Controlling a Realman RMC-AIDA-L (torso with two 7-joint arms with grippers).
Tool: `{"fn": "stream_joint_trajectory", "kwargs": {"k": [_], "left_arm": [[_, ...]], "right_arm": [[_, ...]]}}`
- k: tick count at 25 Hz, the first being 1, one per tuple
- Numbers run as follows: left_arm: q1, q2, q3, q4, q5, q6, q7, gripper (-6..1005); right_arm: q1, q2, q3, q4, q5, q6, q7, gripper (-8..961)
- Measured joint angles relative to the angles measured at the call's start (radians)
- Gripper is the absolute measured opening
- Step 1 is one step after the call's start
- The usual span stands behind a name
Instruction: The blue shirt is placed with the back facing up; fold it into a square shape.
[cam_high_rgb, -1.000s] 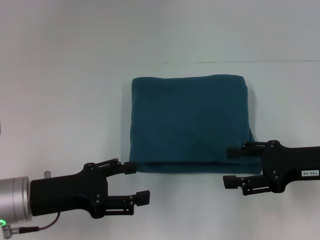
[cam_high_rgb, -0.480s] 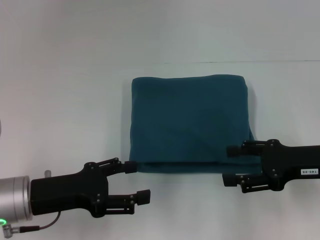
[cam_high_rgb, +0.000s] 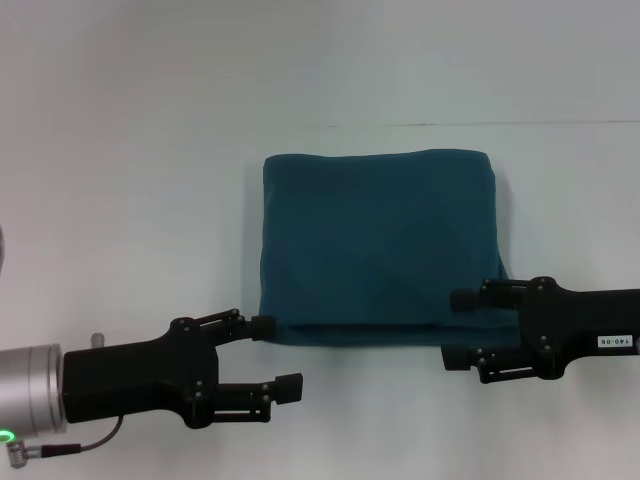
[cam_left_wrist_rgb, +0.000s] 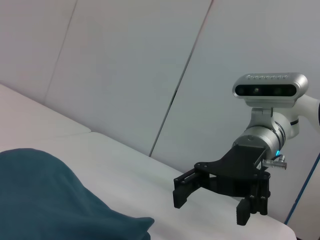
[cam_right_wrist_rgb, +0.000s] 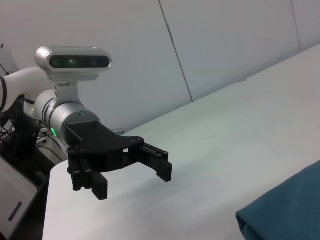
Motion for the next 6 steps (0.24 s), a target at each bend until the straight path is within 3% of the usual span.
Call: {"fn": "stream_joint_trajectory", "kwargs": {"k": [6], "left_arm": [[-0.004, 0.0, 0.002, 0.0, -0.002, -0.005, 0.0, 907]], "right_arm": [[0.0, 0.0, 0.0, 0.003, 0.0, 0.002, 0.001, 909]]}}
